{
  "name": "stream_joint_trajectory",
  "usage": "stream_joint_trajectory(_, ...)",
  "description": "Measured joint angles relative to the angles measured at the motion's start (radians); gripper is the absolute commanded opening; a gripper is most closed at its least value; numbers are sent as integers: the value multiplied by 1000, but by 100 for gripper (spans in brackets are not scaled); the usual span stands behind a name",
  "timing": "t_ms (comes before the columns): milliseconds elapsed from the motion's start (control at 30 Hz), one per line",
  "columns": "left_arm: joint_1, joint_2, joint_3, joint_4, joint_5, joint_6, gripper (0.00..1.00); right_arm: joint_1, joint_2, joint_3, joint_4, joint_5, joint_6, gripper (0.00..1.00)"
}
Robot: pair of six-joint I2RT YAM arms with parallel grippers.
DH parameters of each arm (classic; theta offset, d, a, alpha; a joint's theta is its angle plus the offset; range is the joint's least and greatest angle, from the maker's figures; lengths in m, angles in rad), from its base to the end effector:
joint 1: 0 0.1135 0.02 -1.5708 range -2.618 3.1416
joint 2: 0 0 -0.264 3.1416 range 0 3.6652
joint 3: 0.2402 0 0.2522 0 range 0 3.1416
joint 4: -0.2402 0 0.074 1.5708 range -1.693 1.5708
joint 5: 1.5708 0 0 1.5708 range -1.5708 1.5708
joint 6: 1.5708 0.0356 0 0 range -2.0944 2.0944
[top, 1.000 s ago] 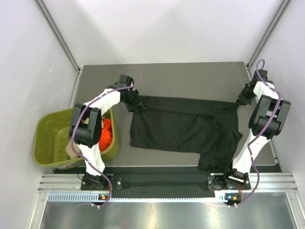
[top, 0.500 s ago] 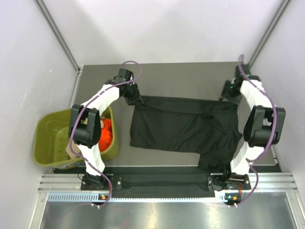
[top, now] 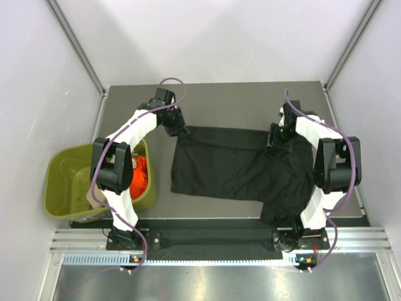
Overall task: Fold and stack the t-shirts
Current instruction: Fold the tshirt
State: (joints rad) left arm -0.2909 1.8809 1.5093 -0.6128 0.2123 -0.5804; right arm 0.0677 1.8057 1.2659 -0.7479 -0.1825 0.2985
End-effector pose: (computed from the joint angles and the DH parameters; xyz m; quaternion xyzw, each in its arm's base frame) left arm 0.3914 -0.1250 0.2412 -0.1070 0.9464 -0.2132 0.2177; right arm 0.3516 0.0303 0.1911 0.1008 0.9808 0.1143 0.1217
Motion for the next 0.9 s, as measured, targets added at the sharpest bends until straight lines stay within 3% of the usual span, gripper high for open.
stream_joint_trajectory(167, 0, 0, 0, -3, 0, 0, 39, 5, 25, 12, 0, 48, 0, 47)
stream_joint_trajectory(600, 0, 0, -16, -10, 8, 0, 38, 5, 56, 65, -11, 163, -5, 46)
stream_joint_trajectory(900, 0, 0, -18, -11, 8, 5, 38, 5, 89, 78, -16, 182, -15, 8)
